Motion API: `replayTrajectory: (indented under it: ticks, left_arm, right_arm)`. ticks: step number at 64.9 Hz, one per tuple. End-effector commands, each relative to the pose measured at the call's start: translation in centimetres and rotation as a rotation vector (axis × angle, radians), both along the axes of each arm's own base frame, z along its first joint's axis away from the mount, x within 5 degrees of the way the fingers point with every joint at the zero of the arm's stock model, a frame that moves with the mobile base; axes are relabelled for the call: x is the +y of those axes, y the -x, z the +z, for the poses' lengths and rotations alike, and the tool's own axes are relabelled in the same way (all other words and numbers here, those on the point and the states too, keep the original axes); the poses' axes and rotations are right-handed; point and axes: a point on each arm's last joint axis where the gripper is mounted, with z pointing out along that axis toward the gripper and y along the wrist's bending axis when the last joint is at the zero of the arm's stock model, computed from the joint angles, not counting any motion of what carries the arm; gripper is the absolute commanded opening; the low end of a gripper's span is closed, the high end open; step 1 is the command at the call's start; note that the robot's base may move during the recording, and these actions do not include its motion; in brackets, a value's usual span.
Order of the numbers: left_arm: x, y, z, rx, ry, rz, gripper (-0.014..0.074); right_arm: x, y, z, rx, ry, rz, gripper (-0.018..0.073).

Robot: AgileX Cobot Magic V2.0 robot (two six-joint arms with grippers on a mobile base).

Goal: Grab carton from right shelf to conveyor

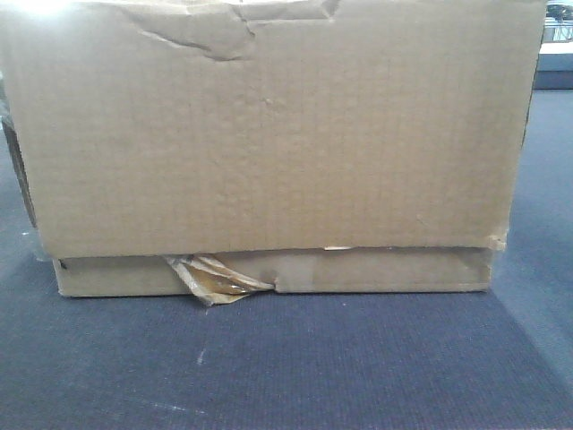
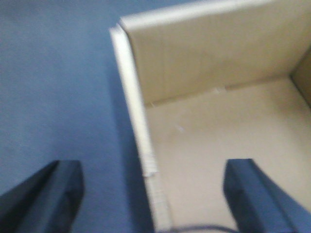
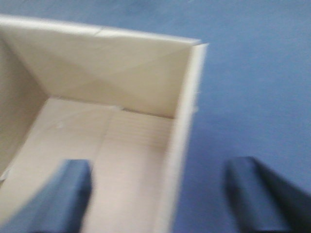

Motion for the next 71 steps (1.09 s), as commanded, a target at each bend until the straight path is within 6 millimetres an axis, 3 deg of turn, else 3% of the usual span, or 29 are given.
replayTrajectory:
  ticks: [1, 9, 13, 16, 30, 38, 44, 55, 71]
  left_arm:
    - [1.2, 2.0, 1.6, -0.082, -0.023, 0.004, 0.0325]
    - [3.1, 4.2, 1.4, -0.133, 0.000, 0.019, 0.0119]
    - [4.2, 5.2, 0.8, -0.157, 0.029, 0.034, 0.0008]
    - [5.0, 5.8, -0.3, -0.151, 0.048, 0.050, -0.0038]
    - [8.4, 9.4, -5.7, -0.141, 0.146, 0.170, -0.0008]
    - [9.1, 11.6, -9.2, -0.111, 0.152, 0.197, -0.0008]
    - [9.3, 13.3, -10.8, -0.116, 0.146, 0.190, -0.0008]
    - [9.6, 16.7, -12.1, -0.181, 0.147, 0.179, -0.0008]
    - [10.1, 21.5, -11.8, -0.381, 0.090, 0.123, -0.0008]
  right_arm:
    - [-2.3, 1.2, 0.9, -0.025, 0.033, -0.058, 0.0258]
    - [-4.9, 2.7, 0.5, -0.052, 0.066, -0.138, 0.0021]
    - [-5.8, 3.8, -0.2, -0.061, 0.063, -0.168, -0.0062]
    - [-6.3, 4.4, -0.8, -0.072, 0.061, -0.181, -0.0074]
    - [-7.2, 8.4, -5.8, -0.085, 0.063, -0.190, -0.0067]
    - [-7.6, 10.7, -8.7, -0.096, 0.060, -0.190, -0.0067]
    - [-7.9, 12.4, -10.3, -0.125, 0.052, -0.191, -0.0067]
    - [-8.4, 15.7, -12.1, -0.223, 0.027, -0.194, -0.0067]
    - [-9.3, 20.5, -13.5, -0.414, 0.031, -0.176, -0.0067]
